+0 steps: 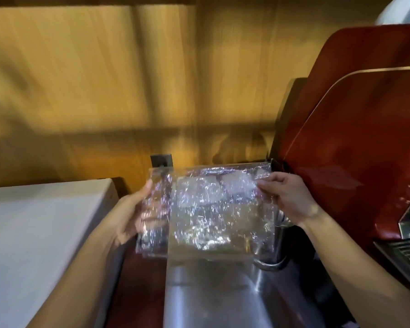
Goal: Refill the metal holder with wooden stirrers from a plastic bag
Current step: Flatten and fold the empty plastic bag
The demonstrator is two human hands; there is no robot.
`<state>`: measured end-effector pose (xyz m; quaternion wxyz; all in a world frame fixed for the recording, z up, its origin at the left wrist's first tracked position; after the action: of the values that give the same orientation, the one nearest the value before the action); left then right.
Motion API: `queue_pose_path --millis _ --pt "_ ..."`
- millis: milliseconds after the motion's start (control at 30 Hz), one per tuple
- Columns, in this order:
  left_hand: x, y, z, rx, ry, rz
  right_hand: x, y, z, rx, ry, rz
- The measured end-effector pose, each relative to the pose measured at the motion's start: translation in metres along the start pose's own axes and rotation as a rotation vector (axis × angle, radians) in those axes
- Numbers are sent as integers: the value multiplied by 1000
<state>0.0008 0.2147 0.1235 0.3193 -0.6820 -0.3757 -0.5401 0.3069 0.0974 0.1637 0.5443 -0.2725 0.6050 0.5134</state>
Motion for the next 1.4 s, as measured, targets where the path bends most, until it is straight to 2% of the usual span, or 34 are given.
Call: queue_pose_path --millis 67,267,433,533,633,700,767,867,1033,1133,1200,1267,1333,1367,1400 --pt "-10 9 -3 -51 -55 57 -2 -7 2 37 -28 35" --pt "-9 6 4 53 -4 72 5 -13 0 26 -9 135" --pt "12 5 1 137 186 170 6 -17 -3 11 22 102" --pt "31 -3 -3 217 293 256 -8 -16 -3 12 -12 -71" --pt "65 1 -11 168 444 452 -34 -3 -3 -19 -135 -413" --pt "90 9 -21 124 541 673 -41 15 -4 -105 -161 -568" --pt "109 19 -28 106 619 868 -37 38 -7 -219 -120 -625" --pt "125 29 -34 121 652 971 -23 71 -16 -372 -22 -574" --pt "137 37 -40 126 699 1042 -18 88 -11 -343 -117 -701" --pt "139 23 -43 148 698 940 -21 90 -12 -366 -129 -565" --pt "141 2 -46 236 717 789 -25 87 -14 -358 -152 -487" --pt "133 -30 -45 319 710 389 -29 79 -15 -307 -174 -363" --pt "99 -41 -27 174 558 -177 -31 74 -16 -262 -176 -211" --pt "76 -32 -16 73 439 -376 -30 73 -17 -245 -163 -144" --pt "53 -17 -8 -11 317 -478 -26 72 -17 -231 -141 -84"
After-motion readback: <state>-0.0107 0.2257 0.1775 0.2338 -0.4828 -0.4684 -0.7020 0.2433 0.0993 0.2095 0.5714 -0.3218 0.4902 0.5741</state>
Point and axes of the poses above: each hand's wrist, its own z-axis towards the middle knuckle, its own y-axis out of the palm, x = y × z, the point moved 10 cm from there along z, towards the middle knuckle, and after that the axes turned 13 degrees about z, right-handed, at the moved point
